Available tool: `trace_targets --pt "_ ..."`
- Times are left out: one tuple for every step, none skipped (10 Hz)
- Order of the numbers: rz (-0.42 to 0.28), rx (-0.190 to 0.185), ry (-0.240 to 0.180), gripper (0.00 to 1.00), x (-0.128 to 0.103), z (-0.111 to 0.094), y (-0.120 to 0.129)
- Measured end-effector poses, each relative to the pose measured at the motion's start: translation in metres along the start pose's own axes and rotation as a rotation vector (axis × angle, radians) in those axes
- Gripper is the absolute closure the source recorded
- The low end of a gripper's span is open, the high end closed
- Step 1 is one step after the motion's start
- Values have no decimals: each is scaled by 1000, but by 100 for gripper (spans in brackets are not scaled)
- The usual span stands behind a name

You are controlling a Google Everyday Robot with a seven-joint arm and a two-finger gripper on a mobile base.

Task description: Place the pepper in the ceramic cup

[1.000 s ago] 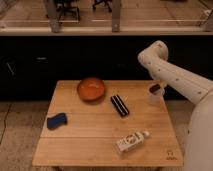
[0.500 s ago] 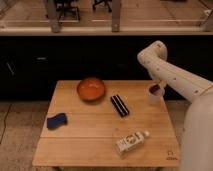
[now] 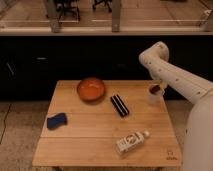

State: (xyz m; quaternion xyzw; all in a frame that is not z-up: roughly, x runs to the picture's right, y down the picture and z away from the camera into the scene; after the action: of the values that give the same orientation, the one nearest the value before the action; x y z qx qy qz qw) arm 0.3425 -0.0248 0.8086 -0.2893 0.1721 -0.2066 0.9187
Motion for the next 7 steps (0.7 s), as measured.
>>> trace_targets --pt "-4 5 3 20 0 -1 0" --pt "-10 11 6 20 -2 -1 -1" --pt "-17 23 9 20 -4 -3 -4" --pt "-19 25 12 20 -4 -3 -3" --pt "-22 31 14 20 -4 -4 -2" --pt "-22 41 10 20 -4 -4 -2" --pt "-18 61 -8 20 -4 -5 -2"
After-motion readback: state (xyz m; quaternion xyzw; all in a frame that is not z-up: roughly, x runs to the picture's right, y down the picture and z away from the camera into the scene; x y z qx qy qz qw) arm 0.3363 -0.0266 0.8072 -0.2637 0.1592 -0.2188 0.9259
